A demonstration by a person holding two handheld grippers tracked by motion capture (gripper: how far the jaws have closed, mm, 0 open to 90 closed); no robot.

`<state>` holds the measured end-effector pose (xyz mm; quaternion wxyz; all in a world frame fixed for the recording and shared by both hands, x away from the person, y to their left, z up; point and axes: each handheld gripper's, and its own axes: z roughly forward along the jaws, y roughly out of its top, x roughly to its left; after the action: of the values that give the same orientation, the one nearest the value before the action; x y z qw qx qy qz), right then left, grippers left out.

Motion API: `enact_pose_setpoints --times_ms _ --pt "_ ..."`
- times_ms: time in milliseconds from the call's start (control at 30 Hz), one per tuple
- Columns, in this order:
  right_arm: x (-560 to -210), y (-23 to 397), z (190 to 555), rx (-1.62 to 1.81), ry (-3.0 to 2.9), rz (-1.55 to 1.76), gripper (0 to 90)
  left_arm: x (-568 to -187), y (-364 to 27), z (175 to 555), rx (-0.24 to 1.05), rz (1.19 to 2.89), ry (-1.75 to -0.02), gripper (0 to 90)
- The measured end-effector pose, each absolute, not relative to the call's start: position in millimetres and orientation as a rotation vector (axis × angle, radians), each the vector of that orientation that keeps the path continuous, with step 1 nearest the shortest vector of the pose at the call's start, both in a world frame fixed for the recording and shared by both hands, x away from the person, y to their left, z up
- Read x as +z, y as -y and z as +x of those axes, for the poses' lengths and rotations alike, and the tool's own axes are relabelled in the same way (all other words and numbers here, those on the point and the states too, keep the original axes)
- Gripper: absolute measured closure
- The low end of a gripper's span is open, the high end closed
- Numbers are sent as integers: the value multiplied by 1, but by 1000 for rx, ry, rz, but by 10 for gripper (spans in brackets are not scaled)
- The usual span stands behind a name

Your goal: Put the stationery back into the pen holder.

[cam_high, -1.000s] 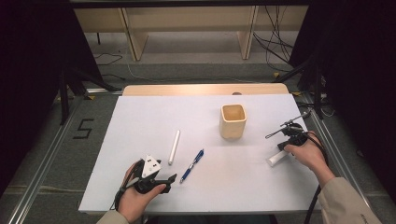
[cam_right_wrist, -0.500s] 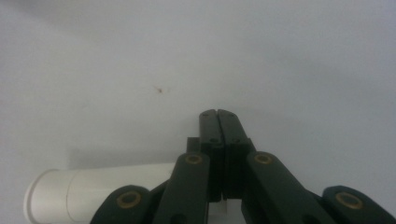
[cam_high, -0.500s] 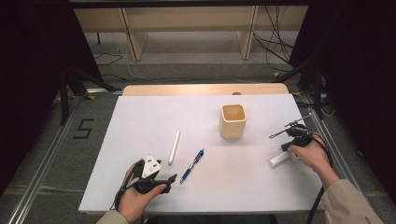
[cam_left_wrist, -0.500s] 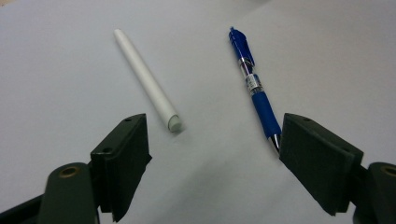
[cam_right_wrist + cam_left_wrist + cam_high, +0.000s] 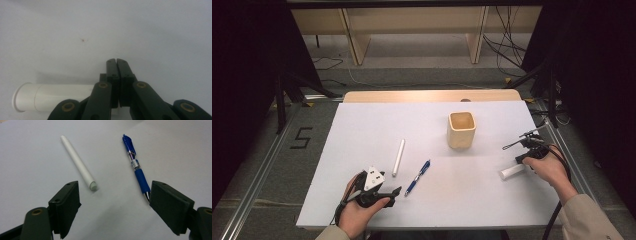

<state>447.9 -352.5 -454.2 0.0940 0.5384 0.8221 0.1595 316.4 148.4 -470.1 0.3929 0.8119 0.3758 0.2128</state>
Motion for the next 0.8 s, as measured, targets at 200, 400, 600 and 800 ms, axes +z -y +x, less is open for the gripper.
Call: enact_pose_setpoints --times_ms 200,400,600,800 --pt "-454 353 446 468 -2438 1603 893 -470 -149 316 542 2061 -952 240" --pt "-453 354 441 465 -2435 1603 892 -470 -148 316 542 2060 -953 240" --pt "-454 355 436 457 -2440 1613 891 -470 -148 316 540 2059 -953 241" --pt "-454 357 432 446 -2440 1622 891 -470 -148 316 542 2059 -953 240"
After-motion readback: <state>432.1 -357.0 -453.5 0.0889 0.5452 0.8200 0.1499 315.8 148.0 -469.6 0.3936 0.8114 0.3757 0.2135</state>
